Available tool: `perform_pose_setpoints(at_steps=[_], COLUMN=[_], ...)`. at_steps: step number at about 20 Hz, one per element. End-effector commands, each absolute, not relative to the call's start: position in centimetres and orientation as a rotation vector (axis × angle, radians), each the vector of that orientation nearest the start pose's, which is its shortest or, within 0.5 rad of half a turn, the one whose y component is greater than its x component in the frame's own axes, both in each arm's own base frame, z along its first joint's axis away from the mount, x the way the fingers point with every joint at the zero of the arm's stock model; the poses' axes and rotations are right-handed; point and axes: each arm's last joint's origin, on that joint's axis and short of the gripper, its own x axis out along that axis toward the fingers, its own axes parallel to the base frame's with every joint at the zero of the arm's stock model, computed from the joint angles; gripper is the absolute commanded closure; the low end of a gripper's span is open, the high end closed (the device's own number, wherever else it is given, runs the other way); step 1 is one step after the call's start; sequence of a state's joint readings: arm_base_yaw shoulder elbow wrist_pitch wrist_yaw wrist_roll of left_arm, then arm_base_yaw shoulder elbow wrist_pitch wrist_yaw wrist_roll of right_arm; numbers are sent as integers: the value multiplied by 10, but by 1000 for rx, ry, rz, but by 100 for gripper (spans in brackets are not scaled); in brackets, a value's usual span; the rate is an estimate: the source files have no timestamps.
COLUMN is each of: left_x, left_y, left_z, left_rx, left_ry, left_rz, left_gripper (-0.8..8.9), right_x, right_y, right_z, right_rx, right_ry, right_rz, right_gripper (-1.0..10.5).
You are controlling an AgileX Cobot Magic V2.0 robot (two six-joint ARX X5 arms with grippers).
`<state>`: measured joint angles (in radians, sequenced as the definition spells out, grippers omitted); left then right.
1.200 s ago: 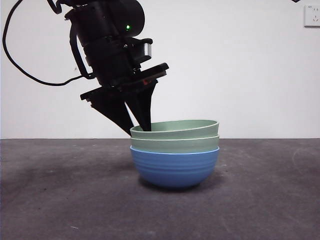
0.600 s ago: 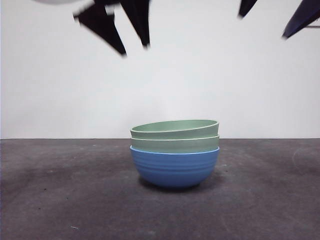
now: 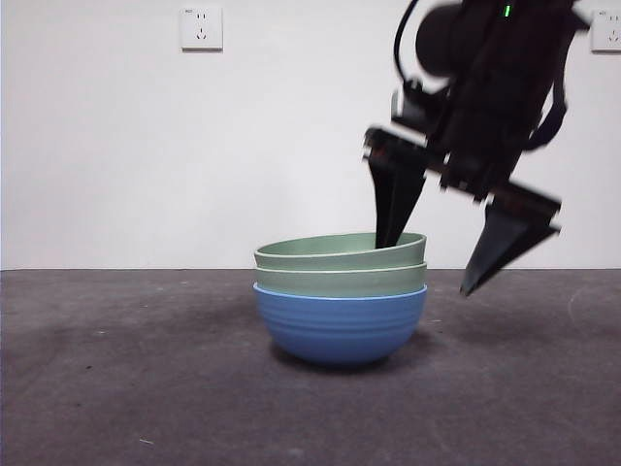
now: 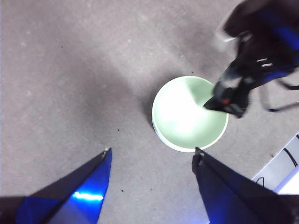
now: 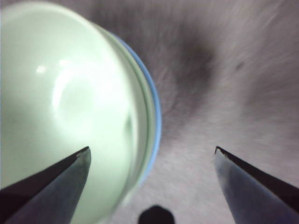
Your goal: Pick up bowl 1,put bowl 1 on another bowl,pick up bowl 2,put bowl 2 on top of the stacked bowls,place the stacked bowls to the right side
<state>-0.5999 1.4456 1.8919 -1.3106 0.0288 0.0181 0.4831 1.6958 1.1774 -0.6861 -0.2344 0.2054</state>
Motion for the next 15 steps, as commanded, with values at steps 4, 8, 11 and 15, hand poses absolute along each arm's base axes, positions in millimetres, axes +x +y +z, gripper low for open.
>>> perform_pose_setpoints(at_steps=[4, 8, 11, 15], left_x=[198, 199, 199, 199], left_y=[-137, -137, -138, -138], left_z=[452, 453, 453, 453], left_rx=[276, 274, 273, 272], left_ry=[839, 834, 830, 827], left_rz=[-599, -599, -600, -600], left_gripper=[517, 517, 517, 517], right_x=[296, 297, 297, 295], right_y=[164, 164, 165, 163], right_z=[186, 186, 187, 196], right_rx=[50, 49, 50, 52], right_ry=[1325, 1315, 1313, 1277], right_rz=[498, 502, 504, 515], right_gripper=[786, 930, 959, 959])
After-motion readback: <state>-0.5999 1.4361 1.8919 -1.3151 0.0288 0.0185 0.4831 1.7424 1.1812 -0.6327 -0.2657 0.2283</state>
